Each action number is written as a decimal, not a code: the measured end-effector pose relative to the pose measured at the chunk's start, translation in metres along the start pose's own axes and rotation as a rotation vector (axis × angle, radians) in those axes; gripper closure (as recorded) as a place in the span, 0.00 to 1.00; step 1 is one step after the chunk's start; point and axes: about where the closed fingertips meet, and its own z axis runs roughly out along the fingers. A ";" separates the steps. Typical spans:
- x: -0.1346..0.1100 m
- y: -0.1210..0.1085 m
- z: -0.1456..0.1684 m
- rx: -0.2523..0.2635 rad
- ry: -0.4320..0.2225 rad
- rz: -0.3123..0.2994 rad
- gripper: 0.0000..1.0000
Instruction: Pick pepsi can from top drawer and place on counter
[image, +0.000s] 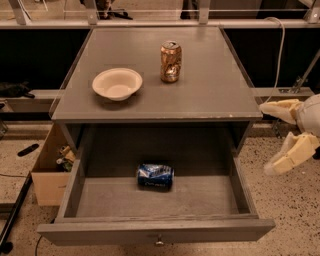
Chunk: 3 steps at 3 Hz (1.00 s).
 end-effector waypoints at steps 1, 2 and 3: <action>0.001 0.001 0.002 0.006 -0.003 0.004 0.00; 0.008 0.009 0.027 0.070 -0.032 0.042 0.00; 0.023 0.028 0.064 0.110 -0.054 0.094 0.00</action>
Offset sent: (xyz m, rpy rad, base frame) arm -0.0095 0.0384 -0.0657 0.0810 -0.0688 -0.2276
